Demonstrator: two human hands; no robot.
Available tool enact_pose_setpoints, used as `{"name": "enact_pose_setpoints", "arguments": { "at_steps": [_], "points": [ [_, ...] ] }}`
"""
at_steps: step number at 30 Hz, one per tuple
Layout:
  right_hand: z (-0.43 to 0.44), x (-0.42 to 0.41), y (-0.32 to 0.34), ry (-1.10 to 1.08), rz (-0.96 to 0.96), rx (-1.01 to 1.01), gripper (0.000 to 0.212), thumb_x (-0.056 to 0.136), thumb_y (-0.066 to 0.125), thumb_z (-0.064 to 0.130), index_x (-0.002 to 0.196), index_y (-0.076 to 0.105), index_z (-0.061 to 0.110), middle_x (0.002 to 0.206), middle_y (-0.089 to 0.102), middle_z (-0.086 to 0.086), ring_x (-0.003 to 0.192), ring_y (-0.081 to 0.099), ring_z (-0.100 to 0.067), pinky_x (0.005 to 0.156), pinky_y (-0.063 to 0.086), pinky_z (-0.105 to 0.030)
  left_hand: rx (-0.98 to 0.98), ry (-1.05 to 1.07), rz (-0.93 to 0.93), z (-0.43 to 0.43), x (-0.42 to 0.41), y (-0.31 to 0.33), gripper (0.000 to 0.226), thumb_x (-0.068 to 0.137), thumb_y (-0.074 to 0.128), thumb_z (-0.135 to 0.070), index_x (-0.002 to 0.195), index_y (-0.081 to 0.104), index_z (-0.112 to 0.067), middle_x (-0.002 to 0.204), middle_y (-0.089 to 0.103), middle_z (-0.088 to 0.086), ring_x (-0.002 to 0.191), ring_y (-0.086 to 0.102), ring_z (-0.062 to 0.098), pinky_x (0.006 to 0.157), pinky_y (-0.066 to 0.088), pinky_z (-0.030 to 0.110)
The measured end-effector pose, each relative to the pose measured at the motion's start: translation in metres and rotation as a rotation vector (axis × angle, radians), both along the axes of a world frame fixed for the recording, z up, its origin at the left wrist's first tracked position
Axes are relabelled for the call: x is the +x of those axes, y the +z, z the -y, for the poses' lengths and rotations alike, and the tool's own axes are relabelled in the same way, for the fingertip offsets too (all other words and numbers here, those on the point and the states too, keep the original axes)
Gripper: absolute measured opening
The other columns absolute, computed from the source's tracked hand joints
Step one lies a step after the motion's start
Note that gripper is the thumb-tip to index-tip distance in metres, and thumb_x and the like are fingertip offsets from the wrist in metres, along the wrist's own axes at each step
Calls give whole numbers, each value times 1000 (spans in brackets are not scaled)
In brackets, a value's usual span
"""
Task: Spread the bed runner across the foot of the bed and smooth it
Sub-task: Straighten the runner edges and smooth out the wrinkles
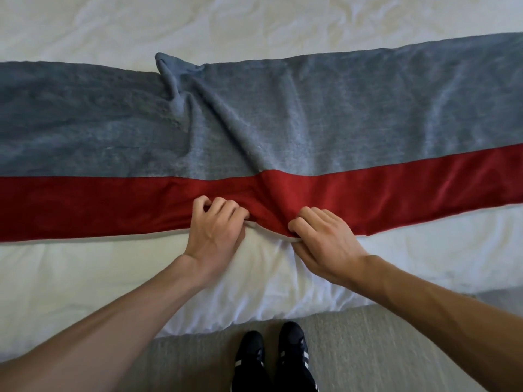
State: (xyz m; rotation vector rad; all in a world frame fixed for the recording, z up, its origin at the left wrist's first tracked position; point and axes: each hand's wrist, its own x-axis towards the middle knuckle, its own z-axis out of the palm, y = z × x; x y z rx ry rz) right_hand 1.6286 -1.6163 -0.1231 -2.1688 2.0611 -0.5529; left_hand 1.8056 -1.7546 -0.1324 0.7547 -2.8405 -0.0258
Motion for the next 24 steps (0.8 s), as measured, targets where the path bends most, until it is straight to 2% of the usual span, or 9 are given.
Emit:
{"name": "enact_pose_setpoints", "arguments": {
  "at_steps": [2, 5, 9, 12, 15, 17, 19, 21, 24],
  "points": [
    [1, 1, -3, -11, -29, 21, 9, 76, 62, 12, 81, 58, 6, 75, 51, -8, 61, 46, -26, 54, 42, -41, 5, -20, 27, 3, 5, -2, 16, 66, 68, 0, 80, 65, -9, 71, 59, 4, 65, 55, 27, 70, 36, 41],
    [2, 5, -7, -14, -93, 68, 7, 72, 54, 14, 75, 55, 7, 72, 49, -8, 59, 45, -25, 52, 42, -41, 43, -82, 43, 4, 15, 1, 7, 65, 56, -5, 67, 61, -8, 63, 54, 4, 54, 50, 24, 60, 41, 38],
    [0, 13, -11, 59, -119, 178, 11, 69, 51, 17, 77, 55, 11, 72, 50, -5, 58, 47, -25, 52, 43, -39, 120, -103, 120, -1, 38, 5, 14, 67, 45, -14, 64, 58, -10, 60, 50, 2, 46, 47, 21, 46, 37, 33],
    [3, 20, -11, 108, -155, 270, 17, 71, 47, 26, 78, 56, 13, 74, 51, -4, 61, 47, -24, 55, 42, -38, 114, -91, 213, -5, 48, 5, 20, 69, 44, -21, 67, 62, -12, 61, 51, 2, 49, 50, 22, 50, 36, 31],
    [13, 23, -7, 41, -120, 232, 23, 80, 45, 30, 82, 59, 12, 87, 55, -8, 74, 51, -27, 65, 43, -41, 120, -51, 155, -4, 46, 4, 27, 74, 49, -30, 81, 65, -11, 79, 57, 5, 70, 54, 24, 64, 39, 36],
    [22, 24, -7, 14, -129, 228, 36, 86, 43, 35, 103, 62, 10, 116, 55, -16, 103, 54, -33, 86, 45, -44, 145, -14, 197, -2, 40, 3, 47, 80, 44, -37, 116, 60, -10, 116, 57, 13, 105, 54, 30, 89, 42, 44],
    [28, 28, -11, -6, -131, 318, 56, 90, 37, 44, 136, 45, 13, 148, 32, -21, 136, 31, -35, 110, 30, -48, 177, 26, 327, 3, 36, -1, 63, 86, 32, -46, 142, 35, -17, 149, 30, 14, 136, 28, 33, 111, 22, 53],
    [31, 33, -20, -28, -123, 410, 68, 92, 24, 52, 150, 16, 18, 158, 4, -16, 145, 4, -30, 117, 10, -48, 192, 72, 418, 8, 35, -11, 68, 87, 19, -54, 149, 13, -25, 158, 3, 8, 143, 4, 33, 113, 4, 58],
    [33, 42, -33, -29, -163, 485, 71, 92, 15, 55, 151, 1, 18, 158, -8, -14, 145, -9, -31, 116, -1, -52, 192, 129, 475, 13, 44, -29, 70, 85, 10, -61, 148, -4, -32, 157, -14, -1, 143, -8, 34, 108, -4, 65]
  ]
}}
